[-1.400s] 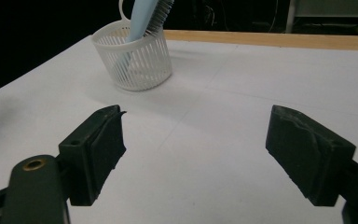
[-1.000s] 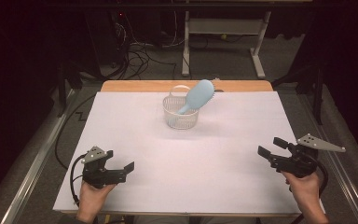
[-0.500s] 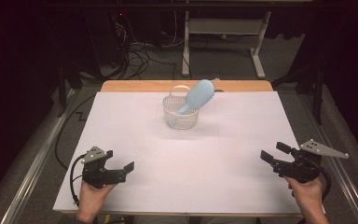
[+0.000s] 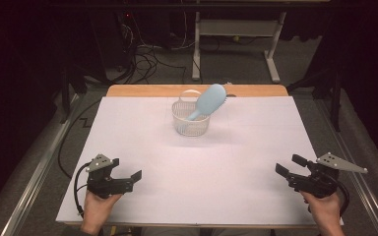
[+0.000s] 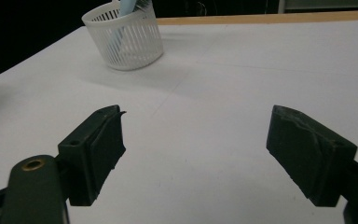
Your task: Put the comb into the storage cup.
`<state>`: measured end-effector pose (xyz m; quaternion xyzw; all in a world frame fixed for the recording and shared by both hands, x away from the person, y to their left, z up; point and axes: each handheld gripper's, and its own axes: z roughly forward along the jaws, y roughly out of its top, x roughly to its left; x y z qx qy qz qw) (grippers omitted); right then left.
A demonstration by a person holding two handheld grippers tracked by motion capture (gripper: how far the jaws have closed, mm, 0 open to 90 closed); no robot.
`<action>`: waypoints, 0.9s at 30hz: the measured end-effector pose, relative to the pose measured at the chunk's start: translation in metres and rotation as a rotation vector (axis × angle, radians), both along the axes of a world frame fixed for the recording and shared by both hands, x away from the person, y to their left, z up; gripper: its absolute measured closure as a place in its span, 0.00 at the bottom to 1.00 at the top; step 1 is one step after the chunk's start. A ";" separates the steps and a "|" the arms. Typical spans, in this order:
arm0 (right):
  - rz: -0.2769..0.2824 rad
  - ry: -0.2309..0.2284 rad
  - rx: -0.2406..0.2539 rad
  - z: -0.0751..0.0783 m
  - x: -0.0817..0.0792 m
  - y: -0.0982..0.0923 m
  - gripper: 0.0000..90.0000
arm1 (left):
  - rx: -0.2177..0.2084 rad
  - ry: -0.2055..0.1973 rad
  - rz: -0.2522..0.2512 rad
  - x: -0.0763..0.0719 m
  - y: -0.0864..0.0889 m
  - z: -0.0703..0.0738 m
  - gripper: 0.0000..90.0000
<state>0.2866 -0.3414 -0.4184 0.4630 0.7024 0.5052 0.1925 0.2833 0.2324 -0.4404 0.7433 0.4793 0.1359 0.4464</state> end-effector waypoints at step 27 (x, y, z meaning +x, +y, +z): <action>-0.019 0.016 -0.015 -0.021 -0.011 -0.007 0.21 | 0.000 0.004 0.000 0.001 0.000 0.000 0.01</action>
